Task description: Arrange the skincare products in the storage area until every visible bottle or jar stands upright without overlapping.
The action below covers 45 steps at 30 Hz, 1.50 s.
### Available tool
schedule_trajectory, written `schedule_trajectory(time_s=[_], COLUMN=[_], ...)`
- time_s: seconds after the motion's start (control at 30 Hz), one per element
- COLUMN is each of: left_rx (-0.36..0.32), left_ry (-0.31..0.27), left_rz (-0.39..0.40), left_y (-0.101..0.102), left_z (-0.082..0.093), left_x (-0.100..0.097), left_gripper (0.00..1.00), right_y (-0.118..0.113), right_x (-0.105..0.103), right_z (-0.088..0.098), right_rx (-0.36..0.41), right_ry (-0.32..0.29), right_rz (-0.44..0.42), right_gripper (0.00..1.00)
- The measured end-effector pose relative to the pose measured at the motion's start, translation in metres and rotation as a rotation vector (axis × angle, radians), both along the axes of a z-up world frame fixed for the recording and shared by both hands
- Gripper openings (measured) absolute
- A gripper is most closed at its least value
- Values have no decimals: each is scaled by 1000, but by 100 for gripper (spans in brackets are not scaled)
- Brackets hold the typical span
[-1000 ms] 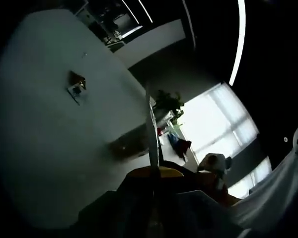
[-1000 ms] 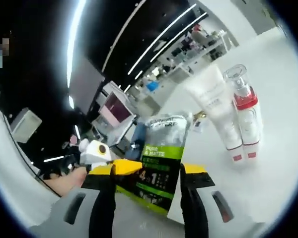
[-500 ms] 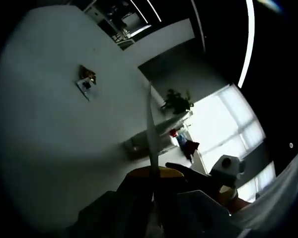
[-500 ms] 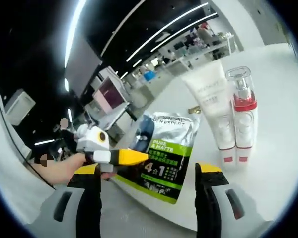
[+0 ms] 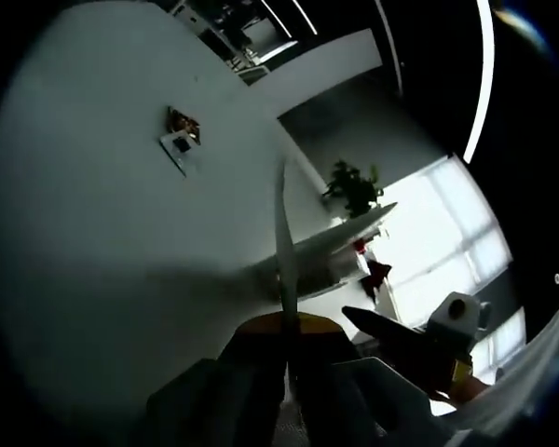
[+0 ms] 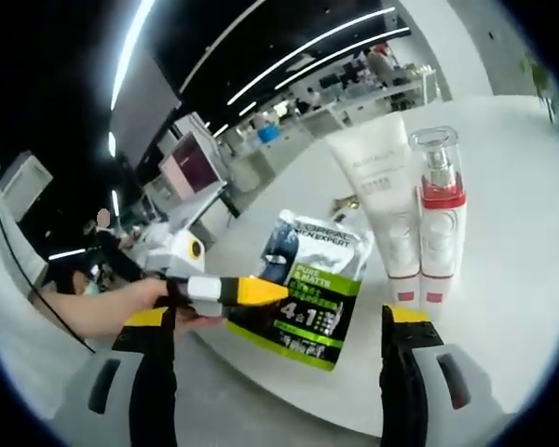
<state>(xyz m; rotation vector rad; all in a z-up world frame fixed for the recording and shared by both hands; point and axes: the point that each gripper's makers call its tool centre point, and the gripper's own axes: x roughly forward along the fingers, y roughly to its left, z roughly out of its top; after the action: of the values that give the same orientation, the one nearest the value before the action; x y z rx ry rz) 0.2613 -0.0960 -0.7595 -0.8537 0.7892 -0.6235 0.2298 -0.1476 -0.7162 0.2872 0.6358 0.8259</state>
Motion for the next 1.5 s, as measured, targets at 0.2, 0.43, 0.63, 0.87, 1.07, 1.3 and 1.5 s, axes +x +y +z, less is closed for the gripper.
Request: schedule_trajectory(time_s=[0.2,0.43,0.63,0.87,1.07,1.3,1.5], left_rx=[-2,13,39,44,79,188,238], left_ry=[20,29,35,48,75,49,27], left_rz=[10,4,9,18,20,-15,-32], left_y=[-3,-7,-7,-7,-7,-4,-2], left_z=[-7,-16,-25,-28,-36,-41,-42], left_x=[2,4,9,13,15,14,18], left_gripper=[1,1,1,1,1,1,2], right_y=[-11,-23,-26,-28,-31,-31,-30], right_x=[3,6,7,8,9,8,7], right_z=[-4,-4,-4,-5,-6,-6,-7], right_rx=[-40,-60,-64,-66,-67,-64,-61], right_ry=[8,13,13,18,22,26,33], right_rz=[-32,-59,-71,-85,-97,-96,-95], right_gripper=[100,100,100,100,100,100,100])
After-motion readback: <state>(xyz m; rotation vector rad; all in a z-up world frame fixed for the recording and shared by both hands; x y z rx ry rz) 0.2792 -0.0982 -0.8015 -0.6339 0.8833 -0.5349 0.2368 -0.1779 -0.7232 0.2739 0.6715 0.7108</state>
